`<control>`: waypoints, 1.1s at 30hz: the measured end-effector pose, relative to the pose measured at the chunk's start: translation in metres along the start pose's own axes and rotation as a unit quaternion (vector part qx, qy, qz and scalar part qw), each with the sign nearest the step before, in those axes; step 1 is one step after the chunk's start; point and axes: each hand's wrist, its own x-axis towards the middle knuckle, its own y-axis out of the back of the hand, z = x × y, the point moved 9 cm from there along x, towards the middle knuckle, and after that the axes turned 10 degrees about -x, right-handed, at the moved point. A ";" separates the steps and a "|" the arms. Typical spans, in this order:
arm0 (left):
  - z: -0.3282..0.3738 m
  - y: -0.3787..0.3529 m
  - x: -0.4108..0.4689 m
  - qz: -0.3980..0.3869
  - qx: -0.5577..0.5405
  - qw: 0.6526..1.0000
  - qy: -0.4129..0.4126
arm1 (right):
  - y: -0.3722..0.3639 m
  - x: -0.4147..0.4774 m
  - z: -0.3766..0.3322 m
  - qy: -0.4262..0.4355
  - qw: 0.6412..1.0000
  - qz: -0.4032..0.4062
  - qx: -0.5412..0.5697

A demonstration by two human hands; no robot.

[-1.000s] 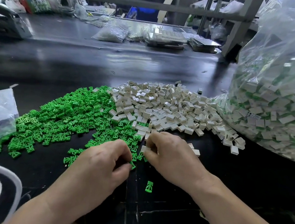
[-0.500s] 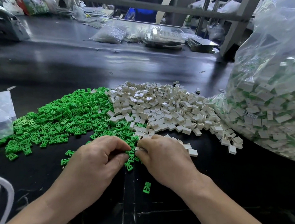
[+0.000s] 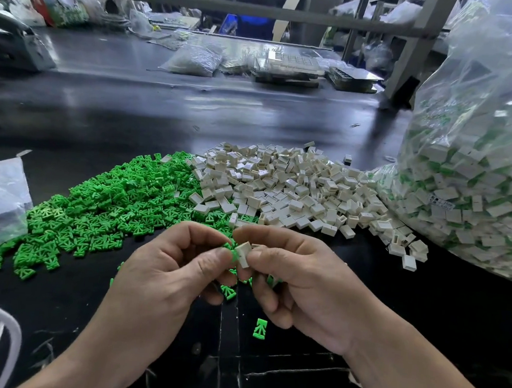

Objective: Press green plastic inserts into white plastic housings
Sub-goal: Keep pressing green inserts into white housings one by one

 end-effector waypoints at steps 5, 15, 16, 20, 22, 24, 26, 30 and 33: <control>-0.008 0.006 0.003 0.014 -0.065 0.997 0.027 | 0.002 0.000 0.000 -0.011 0.999 0.007 0.037; -0.011 0.010 0.002 0.035 -0.091 0.995 0.030 | 0.008 -0.002 0.003 -0.040 0.996 0.030 0.076; -0.010 0.009 0.002 0.032 -0.090 0.995 0.030 | 0.009 -0.002 0.004 -0.040 0.996 0.034 0.079; -0.005 -0.002 -0.001 0.007 -0.077 0.997 0.020 | 0.006 -0.003 0.004 -0.041 0.996 0.029 0.069; -0.001 -0.005 -0.002 0.005 -0.066 0.998 0.013 | 0.005 -0.004 0.002 -0.034 0.996 0.017 0.079; 0.002 -0.006 -0.003 0.009 -0.058 0.998 0.008 | 0.001 -0.004 0.001 -0.028 0.996 -0.004 0.089; 0.004 -0.004 -0.003 0.020 -0.048 0.999 0.006 | -0.002 -0.004 0.001 -0.025 0.996 -0.022 0.085; 0.009 -0.005 -0.005 0.021 -0.004 1.000 -0.017 | -0.003 -0.003 0.003 -0.023 0.998 -0.016 0.062; 0.015 -0.005 -0.008 0.018 0.042 0.998 -0.039 | 0.002 -0.003 0.001 -0.011 1.000 0.017 0.006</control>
